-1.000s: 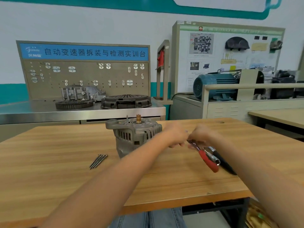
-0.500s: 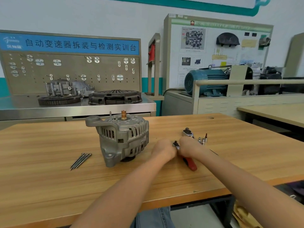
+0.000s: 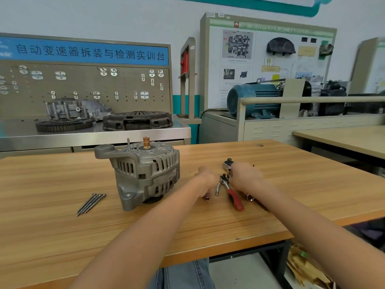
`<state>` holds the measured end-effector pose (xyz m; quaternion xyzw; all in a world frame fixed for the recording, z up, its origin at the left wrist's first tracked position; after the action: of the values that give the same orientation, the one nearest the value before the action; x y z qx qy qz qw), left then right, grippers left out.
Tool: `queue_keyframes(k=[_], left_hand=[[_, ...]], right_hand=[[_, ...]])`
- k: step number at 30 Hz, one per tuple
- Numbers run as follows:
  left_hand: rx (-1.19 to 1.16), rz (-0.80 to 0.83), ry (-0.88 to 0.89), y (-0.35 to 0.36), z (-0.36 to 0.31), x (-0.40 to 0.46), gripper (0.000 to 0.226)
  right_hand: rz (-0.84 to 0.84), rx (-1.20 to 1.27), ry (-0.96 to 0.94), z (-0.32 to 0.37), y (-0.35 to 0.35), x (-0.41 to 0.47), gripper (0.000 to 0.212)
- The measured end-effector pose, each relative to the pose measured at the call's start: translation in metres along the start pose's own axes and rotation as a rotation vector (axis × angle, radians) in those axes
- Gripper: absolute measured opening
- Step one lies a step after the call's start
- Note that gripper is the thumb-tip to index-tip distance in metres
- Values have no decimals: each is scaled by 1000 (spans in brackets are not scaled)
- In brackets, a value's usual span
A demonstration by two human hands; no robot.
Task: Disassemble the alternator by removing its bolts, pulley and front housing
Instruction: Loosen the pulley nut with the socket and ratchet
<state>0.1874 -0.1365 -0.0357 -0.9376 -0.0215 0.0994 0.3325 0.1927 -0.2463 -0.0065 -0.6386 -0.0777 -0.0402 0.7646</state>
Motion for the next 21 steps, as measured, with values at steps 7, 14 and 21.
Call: queue_keyframes(k=[7, 14, 21], left_hand=[[248, -114, 83, -1, -8, 8, 43], [214, 7, 34, 8, -5, 6, 12], [271, 17, 66, 8, -13, 8, 22]], right_hand=[[-29, 139, 101, -39, -14, 16, 21], [202, 199, 112, -38, -3, 15, 24], [101, -102, 26, -16, 7, 7, 10]])
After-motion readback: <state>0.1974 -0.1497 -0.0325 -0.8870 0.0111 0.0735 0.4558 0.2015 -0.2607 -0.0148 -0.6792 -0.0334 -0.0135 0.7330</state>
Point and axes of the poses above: each hand's wrist, its own x-axis towards the middle knuckle, its own y-axis out of the palm, z = x × y, the point moved 7 cm from there along x, towards the middle knuckle, and after that the axes turned 1 degree about x, right-handed, at the moved point
